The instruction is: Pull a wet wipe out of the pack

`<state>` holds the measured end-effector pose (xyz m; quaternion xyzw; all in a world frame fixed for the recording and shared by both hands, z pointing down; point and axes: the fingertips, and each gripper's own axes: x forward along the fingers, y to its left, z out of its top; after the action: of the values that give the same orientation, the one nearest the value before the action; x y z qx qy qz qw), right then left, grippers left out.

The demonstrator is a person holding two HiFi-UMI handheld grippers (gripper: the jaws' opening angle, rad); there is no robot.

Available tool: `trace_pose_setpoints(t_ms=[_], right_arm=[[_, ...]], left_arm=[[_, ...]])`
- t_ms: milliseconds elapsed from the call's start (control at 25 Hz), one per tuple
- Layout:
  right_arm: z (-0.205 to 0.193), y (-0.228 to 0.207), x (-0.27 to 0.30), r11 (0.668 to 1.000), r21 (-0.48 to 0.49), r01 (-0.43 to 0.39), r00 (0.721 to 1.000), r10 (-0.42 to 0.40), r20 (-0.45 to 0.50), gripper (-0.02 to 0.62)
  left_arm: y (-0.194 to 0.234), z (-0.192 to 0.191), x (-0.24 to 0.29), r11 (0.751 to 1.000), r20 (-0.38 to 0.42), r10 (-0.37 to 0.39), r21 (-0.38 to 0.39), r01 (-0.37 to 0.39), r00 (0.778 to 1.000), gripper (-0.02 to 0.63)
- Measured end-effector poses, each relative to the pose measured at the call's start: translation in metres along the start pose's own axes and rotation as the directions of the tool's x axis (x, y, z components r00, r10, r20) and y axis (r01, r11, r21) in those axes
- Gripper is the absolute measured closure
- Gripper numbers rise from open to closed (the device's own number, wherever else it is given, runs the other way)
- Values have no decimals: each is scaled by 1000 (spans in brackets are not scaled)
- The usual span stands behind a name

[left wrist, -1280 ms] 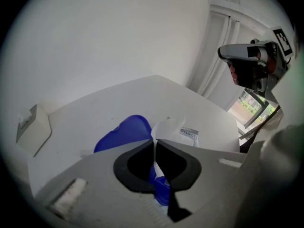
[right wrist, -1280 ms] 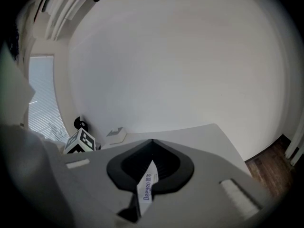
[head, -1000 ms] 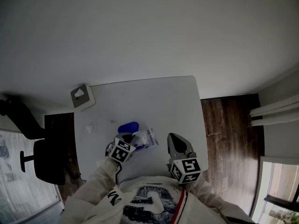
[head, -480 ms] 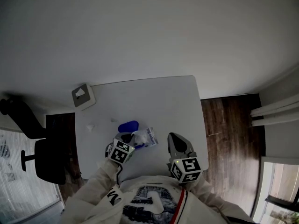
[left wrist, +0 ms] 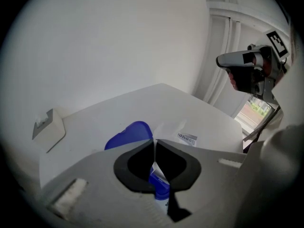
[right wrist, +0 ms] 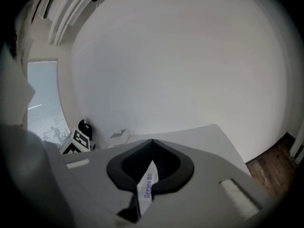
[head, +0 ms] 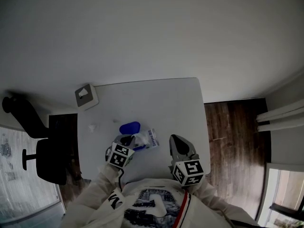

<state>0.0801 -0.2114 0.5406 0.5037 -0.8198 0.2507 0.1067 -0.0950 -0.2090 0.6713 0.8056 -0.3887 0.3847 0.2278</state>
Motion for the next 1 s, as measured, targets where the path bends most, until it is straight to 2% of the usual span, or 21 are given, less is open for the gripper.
trace_pose_setpoints(t_ms=[520, 1000], right_arm=[[4, -14, -18, 997, -26, -73, 997, 73, 7, 591], [-2, -35, -39, 989, -34, -142, 990, 142, 12, 591]], left_arm=[[6, -3, -20, 985, 37, 123, -126, -118, 992, 600], [-5, 13, -47, 955, 121, 262, -175, -239, 957, 600]])
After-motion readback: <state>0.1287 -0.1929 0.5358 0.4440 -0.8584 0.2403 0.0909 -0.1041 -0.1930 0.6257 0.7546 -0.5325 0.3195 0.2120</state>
